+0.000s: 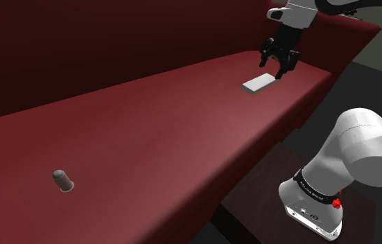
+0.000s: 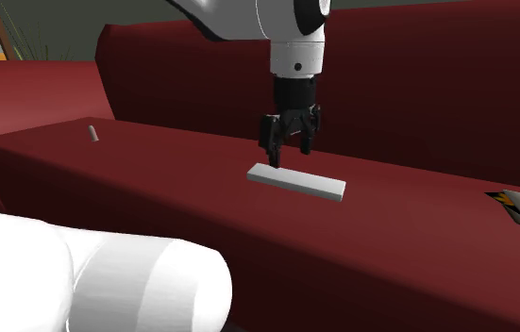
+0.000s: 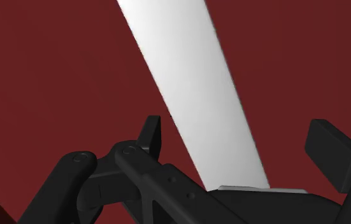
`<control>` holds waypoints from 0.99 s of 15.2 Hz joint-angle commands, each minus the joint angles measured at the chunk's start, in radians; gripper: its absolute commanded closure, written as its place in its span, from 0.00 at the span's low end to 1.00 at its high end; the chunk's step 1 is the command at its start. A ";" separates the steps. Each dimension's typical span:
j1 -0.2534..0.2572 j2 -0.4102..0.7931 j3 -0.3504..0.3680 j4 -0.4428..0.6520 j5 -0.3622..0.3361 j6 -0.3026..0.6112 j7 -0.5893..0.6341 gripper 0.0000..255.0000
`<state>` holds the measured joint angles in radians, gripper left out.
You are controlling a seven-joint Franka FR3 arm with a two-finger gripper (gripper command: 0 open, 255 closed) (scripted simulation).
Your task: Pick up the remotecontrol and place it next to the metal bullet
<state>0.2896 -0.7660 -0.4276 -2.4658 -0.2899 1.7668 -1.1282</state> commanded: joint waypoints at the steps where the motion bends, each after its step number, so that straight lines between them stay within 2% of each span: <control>1: 0.065 0.024 -0.073 -0.008 -0.030 0.055 -0.201 0.00; 9: 0.060 0.043 -0.105 -0.095 -0.054 0.161 -0.197 0.00; 15: 0.060 0.043 -0.105 -0.095 -0.054 0.161 -0.197 0.00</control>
<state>0.3491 -0.7233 -0.5327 -2.5611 -0.3435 1.9278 -1.3248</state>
